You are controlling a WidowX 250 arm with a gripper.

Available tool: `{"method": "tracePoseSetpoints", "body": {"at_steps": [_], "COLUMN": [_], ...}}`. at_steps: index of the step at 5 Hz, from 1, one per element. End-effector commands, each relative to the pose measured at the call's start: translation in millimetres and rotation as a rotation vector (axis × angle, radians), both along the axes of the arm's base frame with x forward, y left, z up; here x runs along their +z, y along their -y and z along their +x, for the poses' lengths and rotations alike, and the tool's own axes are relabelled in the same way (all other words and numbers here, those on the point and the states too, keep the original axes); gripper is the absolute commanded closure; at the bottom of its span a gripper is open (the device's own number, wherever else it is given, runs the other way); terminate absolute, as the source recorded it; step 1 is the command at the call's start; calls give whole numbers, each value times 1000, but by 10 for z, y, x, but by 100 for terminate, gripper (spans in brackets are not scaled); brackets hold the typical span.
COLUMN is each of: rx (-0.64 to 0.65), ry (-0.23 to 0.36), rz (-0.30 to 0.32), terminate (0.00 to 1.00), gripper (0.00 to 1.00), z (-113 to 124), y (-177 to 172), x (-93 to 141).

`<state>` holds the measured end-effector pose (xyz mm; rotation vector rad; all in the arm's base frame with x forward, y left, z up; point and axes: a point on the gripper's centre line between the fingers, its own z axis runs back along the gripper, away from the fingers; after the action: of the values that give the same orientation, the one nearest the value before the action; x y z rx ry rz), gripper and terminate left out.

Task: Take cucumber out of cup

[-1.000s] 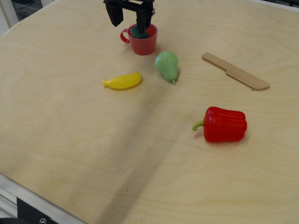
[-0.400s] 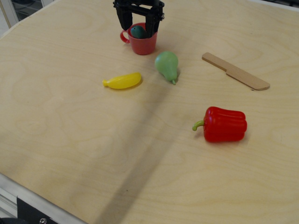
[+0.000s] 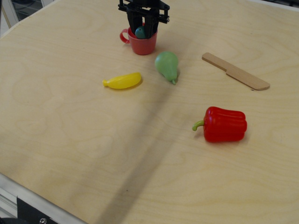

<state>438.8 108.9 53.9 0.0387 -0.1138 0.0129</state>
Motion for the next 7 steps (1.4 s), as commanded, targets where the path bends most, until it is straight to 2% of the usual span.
{"method": "tracePoseSetpoints", "body": {"at_steps": [1,4,5,6,7], "rx": [11,34,46,53,35], "ry": [74,164,177,199,185], "rz": [37,48,51,46,18], "terminate": [0,0,0,0,0], "gripper": [100,100,100,100,100], "z": [68,-56,-128,-331,-569], "y": [-53,-50,-9,150,323], "x": [364,834,955,1082,1068]}}
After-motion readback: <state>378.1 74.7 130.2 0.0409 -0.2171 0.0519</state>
